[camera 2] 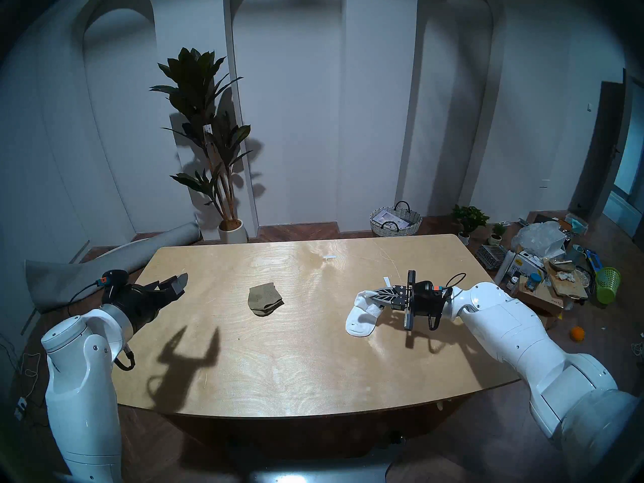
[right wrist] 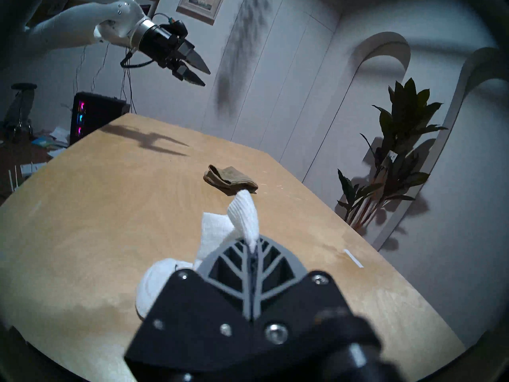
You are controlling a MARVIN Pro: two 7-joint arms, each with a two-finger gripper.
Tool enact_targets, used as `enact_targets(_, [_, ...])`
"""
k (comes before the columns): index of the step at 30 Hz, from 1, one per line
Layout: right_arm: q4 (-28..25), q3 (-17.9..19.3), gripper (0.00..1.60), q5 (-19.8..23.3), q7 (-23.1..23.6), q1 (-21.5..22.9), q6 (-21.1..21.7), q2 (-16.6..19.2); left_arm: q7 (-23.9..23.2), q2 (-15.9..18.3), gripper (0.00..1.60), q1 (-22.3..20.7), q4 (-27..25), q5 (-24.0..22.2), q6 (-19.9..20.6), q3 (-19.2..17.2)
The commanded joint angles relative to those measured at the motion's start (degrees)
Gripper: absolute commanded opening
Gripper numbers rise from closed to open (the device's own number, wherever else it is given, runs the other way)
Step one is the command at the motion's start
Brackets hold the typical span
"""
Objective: Fold socks in half once and place them neatly on the table
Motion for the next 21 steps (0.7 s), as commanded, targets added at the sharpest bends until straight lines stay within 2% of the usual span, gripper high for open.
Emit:
enact_targets(1, [-1.36,0.89,0.0,-5.76,-2.02,-1.54,-6.56,-1.34,-0.4,-0.59,1.6,1.32,-2.34,0.02,-1.65,-0.48])
enact_targets(4, [-1.38,1.35,0.0,-8.65,-5.24,-1.99,-10.22,-1.6,-0.56,-0.94,1.6,1.97,-2.8,-0.12,-2.02,-0.86])
enact_targets(5, [-1.83,1.46,0.0,-9.66,-5.75,-2.03,-9.94,-1.48,-0.62,-1.0,1.6,2.11,-2.87,-0.16,-2.1,-0.96])
enact_targets(6, [-1.42,1.46,0.0,-10.47,-6.79,-2.03,-11.93,-1.66,-0.65,-1.1,1.6,2.3,-2.97,-0.17,-2.26,-1.07])
enact_targets(10, [-2.39,1.74,0.0,-14.14,-9.8,-2.19,-14.11,-1.33,-0.93,-1.55,1.6,2.85,-3.28,-0.54,-2.73,-1.74])
enact_targets(14, [-2.92,2.1,0.0,-17.03,-12.28,-2.47,-14.11,-1.3,-1.2,-1.82,1.6,3.22,-3.18,-0.74,-3.22,-2.06])
enact_targets(21, [-4.84,2.56,0.0,-19.19,-13.46,-3.31,-14.11,-0.5,-1.42,-1.92,1.6,3.32,-3.11,-0.86,-3.52,-2.32])
